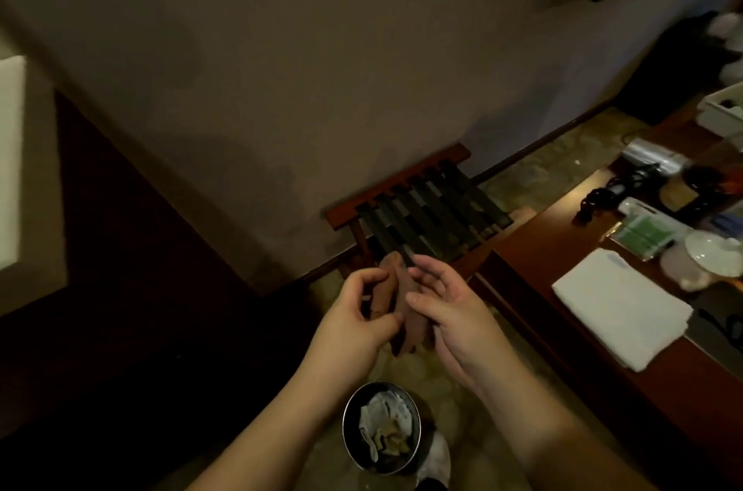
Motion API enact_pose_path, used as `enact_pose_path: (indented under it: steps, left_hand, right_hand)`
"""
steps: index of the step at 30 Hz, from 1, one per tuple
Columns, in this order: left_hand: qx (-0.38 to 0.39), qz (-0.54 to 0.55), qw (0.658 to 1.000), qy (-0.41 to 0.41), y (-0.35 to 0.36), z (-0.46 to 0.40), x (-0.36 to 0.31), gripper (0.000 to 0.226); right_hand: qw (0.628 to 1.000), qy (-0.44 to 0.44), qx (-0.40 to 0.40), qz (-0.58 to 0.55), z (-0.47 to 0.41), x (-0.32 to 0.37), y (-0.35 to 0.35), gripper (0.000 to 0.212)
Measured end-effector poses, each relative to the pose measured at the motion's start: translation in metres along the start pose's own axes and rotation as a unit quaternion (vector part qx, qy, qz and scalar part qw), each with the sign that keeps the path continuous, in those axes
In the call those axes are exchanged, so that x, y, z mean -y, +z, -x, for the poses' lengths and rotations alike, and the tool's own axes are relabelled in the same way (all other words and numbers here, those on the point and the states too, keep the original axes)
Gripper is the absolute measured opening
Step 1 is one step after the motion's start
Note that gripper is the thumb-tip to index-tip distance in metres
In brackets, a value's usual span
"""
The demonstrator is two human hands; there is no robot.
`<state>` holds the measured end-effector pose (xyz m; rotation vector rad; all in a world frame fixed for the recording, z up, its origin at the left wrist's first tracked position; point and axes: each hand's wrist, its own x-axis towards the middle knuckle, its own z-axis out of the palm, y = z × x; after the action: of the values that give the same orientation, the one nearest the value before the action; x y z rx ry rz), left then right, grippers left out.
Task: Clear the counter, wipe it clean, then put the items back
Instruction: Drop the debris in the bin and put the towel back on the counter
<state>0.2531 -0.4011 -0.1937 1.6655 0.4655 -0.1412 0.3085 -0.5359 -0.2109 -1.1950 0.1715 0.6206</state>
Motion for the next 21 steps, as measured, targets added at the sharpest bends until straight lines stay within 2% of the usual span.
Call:
enact_pose_path:
  steps: [5, 8, 10, 16, 19, 21]
  left_hand:
    - [-0.067, 0.108, 0.986, -0.105, 0.034, -0.075, 0.033, 0.029]
    - [-0.087, 0.128, 0.976, -0.151, 0.052, -0.114, 0.058, 0.025]
    - [-0.101, 0.13, 0.971, -0.175, 0.059, -0.139, 0.075, 0.024]
    - [-0.12, 0.119, 0.96, -0.222, 0.062, -0.212, 0.122, 0.019]
    - [-0.109, 0.095, 0.959, -0.245, 0.063, -0.252, 0.152, 0.013]
    - [-0.1, 0.075, 0.957, -0.263, 0.064, -0.279, 0.176, 0.01]
  right_hand:
    - [0.995, 0.091, -0.019, -0.028, -0.064, -0.027, -0.047, 0.041]
    - [0.984, 0.169, -0.013, -0.057, -0.097, -0.051, -0.071, 0.032]
    - [0.977, 0.214, -0.013, -0.02, -0.118, -0.07, -0.09, 0.025]
    - [0.947, 0.287, -0.046, 0.136, -0.178, -0.118, -0.15, 0.042]
    - [0.938, 0.294, -0.046, 0.176, -0.201, -0.14, -0.174, 0.03]
    - [0.931, 0.296, -0.046, 0.208, -0.213, -0.156, -0.186, 0.032]
